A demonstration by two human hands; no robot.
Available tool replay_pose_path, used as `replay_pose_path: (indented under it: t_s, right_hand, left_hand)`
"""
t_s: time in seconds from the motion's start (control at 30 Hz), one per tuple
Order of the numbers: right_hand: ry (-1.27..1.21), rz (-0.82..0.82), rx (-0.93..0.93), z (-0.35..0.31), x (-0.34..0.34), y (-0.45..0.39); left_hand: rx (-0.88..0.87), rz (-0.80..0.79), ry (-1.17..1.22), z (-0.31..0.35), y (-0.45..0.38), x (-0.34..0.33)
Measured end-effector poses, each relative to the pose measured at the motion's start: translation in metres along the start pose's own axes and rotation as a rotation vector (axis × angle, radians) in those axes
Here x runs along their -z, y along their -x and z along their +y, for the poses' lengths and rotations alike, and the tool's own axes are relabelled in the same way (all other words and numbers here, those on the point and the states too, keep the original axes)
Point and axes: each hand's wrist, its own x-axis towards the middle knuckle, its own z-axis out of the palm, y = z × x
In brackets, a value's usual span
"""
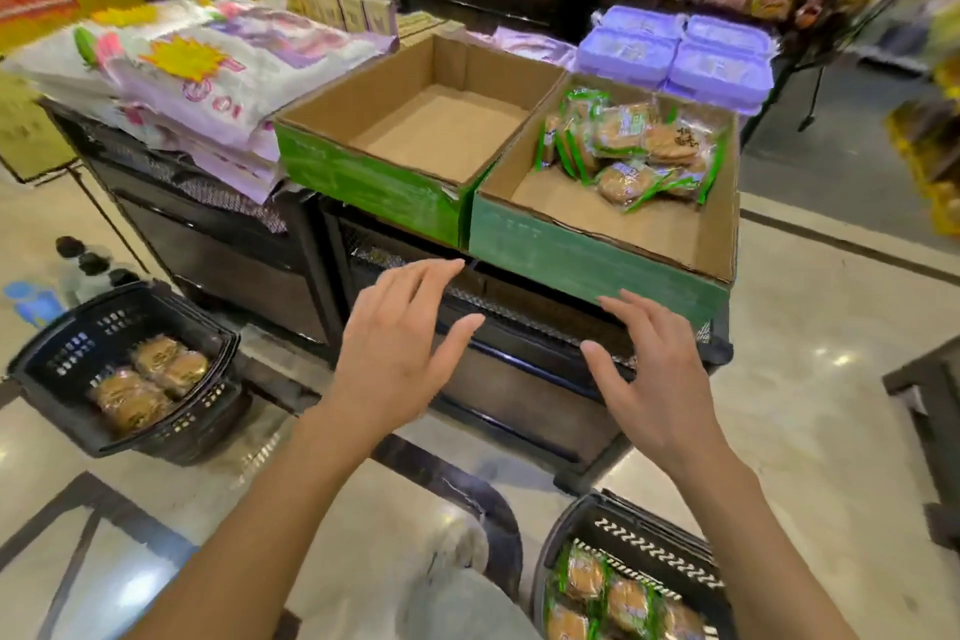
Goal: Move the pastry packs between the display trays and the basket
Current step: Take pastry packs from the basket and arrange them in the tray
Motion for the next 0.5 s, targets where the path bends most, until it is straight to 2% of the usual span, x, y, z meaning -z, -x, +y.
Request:
replay_pose_path:
  t_s: [0.1, 0.17, 0.5]
  right_hand:
    - [-0.021, 0.097, -0.061, 0.017, -0.012, -0.044]
    - [-0.032, 0.102, -0.124, 0.027, -0.019, -0.075]
    - [-0.045, 0.096, -0.300, 0.040, -0.062, -0.208]
  left_hand:
    - [-0.099, -0.071, -0.018, -0.018, -0.068, -0.025]
    - [-0.133, -0.120, -0.025, -0.028, -0.111, -0.037]
    - [-0.126, -0.218, 0.124, -0.087, -0.256, -0.114]
